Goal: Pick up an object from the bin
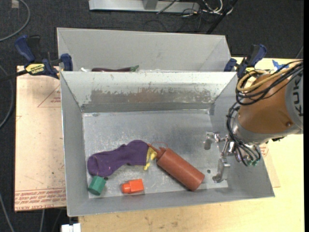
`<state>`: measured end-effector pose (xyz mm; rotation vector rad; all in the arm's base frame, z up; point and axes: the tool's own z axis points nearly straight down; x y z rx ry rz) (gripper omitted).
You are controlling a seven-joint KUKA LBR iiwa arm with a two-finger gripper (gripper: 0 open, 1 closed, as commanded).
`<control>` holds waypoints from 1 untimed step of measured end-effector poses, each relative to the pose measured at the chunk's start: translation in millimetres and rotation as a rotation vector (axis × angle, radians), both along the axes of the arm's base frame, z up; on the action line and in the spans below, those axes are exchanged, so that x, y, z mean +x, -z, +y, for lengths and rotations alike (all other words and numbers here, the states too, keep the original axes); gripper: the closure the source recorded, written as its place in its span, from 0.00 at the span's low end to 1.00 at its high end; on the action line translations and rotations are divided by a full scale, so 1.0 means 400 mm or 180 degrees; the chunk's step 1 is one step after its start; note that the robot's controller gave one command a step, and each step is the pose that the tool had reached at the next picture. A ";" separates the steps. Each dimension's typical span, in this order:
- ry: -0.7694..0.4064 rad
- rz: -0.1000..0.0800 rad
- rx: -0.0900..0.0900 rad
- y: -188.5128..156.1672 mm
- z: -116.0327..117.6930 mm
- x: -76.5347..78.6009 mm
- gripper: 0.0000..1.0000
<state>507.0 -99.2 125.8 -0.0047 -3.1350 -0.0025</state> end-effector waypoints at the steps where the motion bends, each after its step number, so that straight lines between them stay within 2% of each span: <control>1: -0.0010 -0.0022 -0.0003 -0.011 0.001 0.004 0.00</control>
Offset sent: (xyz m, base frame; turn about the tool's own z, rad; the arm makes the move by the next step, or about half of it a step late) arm 0.0049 0.0940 -0.0177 0.0997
